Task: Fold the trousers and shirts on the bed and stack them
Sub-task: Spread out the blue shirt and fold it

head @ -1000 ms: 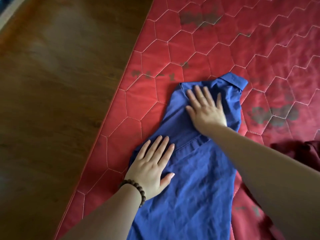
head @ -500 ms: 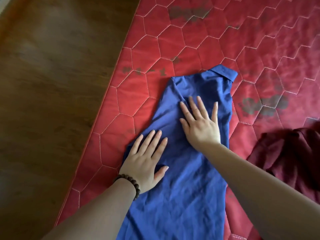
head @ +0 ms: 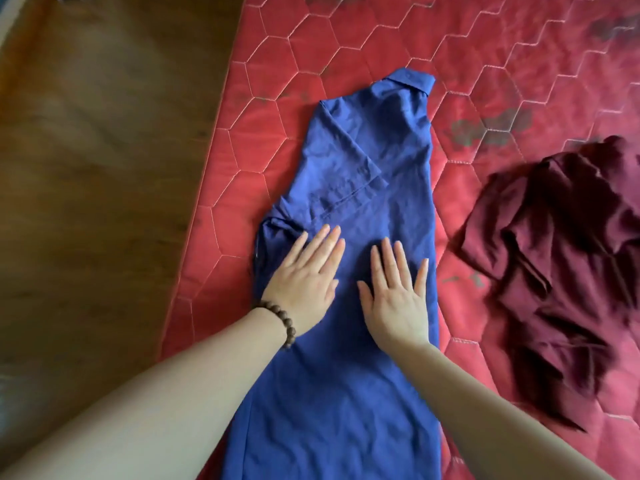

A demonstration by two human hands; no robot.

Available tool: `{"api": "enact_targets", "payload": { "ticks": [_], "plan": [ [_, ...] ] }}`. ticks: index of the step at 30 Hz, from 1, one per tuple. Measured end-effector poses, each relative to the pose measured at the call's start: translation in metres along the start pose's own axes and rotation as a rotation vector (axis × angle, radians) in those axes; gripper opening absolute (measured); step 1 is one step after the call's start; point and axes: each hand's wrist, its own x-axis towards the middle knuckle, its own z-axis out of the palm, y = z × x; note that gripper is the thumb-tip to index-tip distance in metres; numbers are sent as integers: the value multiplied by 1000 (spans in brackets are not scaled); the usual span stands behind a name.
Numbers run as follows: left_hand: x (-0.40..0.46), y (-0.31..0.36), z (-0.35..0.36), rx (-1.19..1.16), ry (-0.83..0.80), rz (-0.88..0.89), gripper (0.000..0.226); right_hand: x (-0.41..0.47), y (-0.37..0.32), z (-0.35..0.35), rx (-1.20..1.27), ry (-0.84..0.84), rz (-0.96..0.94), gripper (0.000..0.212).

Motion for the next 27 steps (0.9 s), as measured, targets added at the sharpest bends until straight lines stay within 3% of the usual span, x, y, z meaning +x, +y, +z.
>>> {"api": "enact_targets", "payload": {
  "ticks": [2,5,10,12,17,23,27],
  "plan": [
    [-24,22,10,-9,-63,16,59,-23,-13,3,22,-29,-76,59],
    [-60,30,25,-44,-127,-97,63,-52,-19,8,13,-76,-140,58],
    [-122,6,37,-7,-95,-244,64,-89,21,6,-43,-56,170,59],
    [-133,13,37,-16,-75,-278,66,-105,15,4,-27,-21,193,58],
    [-158,67,44,-37,-91,-85,60,-160,-56,15,83,-117,-97,56],
    [-223,50,51,-6,-116,-101,66,-216,-14,10,3,-177,138,62],
    [-268,38,48,31,-164,-36,63,-253,9,-3,15,-242,154,59]
  ]
}}
